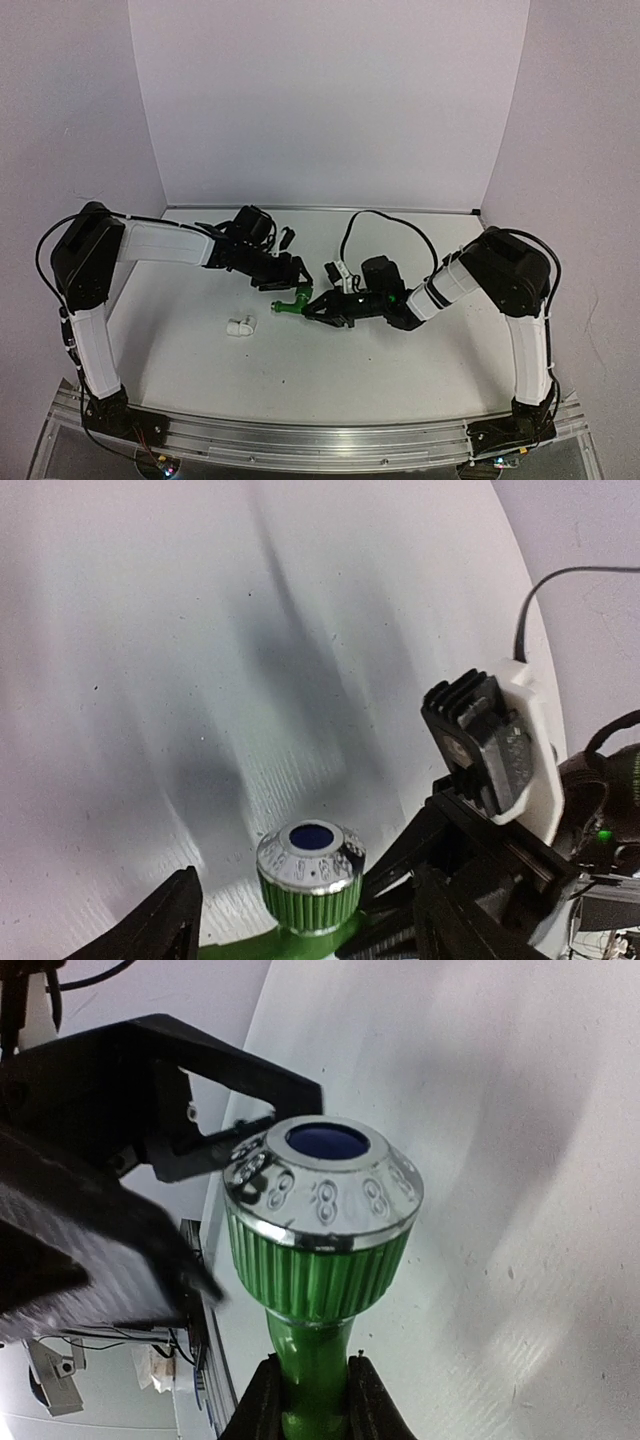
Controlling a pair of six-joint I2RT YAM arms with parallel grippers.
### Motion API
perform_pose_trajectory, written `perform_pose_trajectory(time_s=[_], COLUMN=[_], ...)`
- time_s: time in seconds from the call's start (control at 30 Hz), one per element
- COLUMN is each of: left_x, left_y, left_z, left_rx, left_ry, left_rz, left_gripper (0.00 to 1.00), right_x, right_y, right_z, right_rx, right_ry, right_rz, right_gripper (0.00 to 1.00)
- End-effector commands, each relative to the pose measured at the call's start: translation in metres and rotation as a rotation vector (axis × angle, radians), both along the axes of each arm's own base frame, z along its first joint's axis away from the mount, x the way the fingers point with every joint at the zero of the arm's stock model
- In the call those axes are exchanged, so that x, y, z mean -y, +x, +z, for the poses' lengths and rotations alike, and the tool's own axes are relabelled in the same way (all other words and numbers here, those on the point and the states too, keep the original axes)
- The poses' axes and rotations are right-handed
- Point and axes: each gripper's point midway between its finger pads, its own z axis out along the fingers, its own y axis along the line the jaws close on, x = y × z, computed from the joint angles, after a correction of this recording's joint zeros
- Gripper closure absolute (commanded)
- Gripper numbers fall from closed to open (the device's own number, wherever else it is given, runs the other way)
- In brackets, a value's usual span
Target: Install the water faucets
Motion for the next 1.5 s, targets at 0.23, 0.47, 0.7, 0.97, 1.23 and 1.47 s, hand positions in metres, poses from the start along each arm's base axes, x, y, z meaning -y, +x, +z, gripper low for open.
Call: perform_pose_trajectory(time_s=[0.23, 0.47, 0.7, 0.97, 1.23, 1.47], left_x=[-0.018, -0.011, -0.010, -0.006, -0.006, -0.005], left_y=[-0.035, -0.064, -0.058, -0.056, -0.055, -0.051], left_z=[0.057, 0.084, 0.087, 0.100, 0.108, 0.114], left_rx=[0.055, 0.065, 0.079, 0.084, 0.125, 0.145], left_ry=[-0.279, -0.422, -0.429, -0.463, -0.467, -0.472], left_rz=[-0.144, -0.281, -0.270, -0.310, -0.322, -0.311], left_gripper=[0.17, 0.24, 0.34, 0.54, 0.98, 1.00], right_x=[0.024, 0.028, 0.026, 0.025, 0.025, 0.038], right_y=[-0.006, -0.008, -0.009, -0.014, -0.013, 0.001], right_z=[0.084, 0.114, 0.128, 0.132, 0.139, 0.156], right_rx=[0.218, 0.285, 0.321, 0.326, 0.358, 0.451], right_ry=[0.099, 0.111, 0.098, 0.112, 0.099, 0.033], right_rz=[-0.002, 0.011, 0.065, 0.096, 0.103, -0.010], right_gripper=[1.00, 1.00, 1.00, 1.00, 0.78, 0.09])
